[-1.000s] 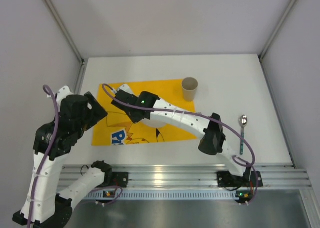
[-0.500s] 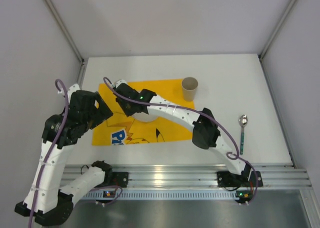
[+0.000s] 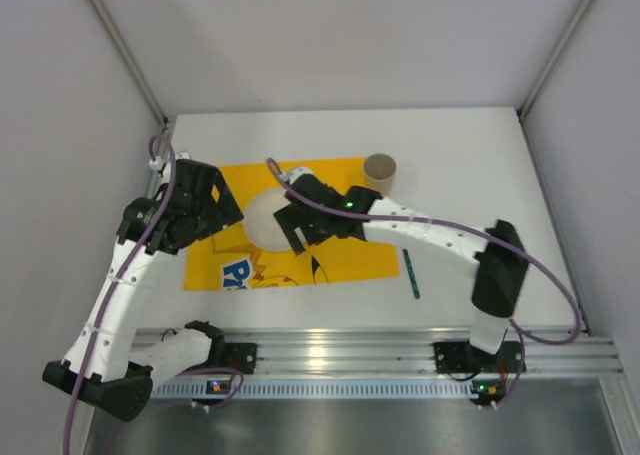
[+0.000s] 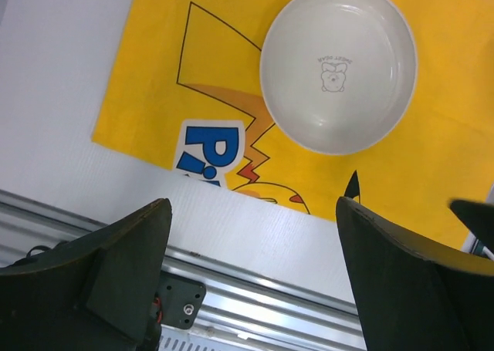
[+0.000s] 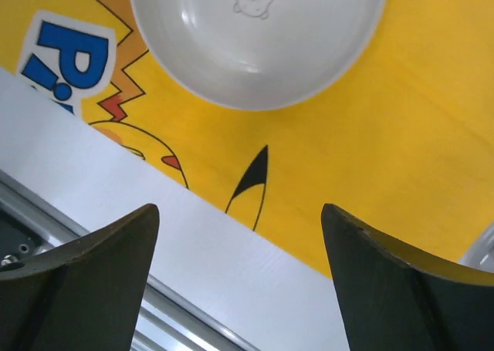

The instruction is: Set the dinner table for one person

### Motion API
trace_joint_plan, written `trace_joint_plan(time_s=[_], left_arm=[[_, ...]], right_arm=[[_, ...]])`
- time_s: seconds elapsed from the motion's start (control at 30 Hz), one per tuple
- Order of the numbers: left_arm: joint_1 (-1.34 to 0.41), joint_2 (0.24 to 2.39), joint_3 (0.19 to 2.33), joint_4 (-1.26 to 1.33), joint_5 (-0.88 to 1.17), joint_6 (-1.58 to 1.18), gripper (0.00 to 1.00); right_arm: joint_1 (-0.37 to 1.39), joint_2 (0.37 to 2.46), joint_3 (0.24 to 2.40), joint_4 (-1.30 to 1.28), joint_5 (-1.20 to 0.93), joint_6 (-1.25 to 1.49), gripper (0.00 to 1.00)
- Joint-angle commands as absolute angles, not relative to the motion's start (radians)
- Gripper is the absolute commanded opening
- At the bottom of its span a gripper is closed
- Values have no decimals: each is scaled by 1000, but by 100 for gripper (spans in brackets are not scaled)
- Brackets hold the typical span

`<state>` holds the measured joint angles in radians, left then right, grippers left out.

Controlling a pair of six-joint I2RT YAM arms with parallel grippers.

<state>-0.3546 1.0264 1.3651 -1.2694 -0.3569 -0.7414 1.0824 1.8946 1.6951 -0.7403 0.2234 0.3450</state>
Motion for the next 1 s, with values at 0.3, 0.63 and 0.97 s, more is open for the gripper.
trace_joint_plan(time_s=[0.3, 0.63, 0.97], left_arm=[[-354, 1232, 1289, -901, -221, -695, 91], [-356, 1270, 1285, -851, -219, -696, 90], [-356, 1287, 1302, -865, -255, -675, 90]], right_arm=[[618, 1449, 1065, -833, 221, 482, 84], [529, 1627, 1074, -798, 215, 430, 61], [511, 1729, 1058, -727, 155, 387, 37]])
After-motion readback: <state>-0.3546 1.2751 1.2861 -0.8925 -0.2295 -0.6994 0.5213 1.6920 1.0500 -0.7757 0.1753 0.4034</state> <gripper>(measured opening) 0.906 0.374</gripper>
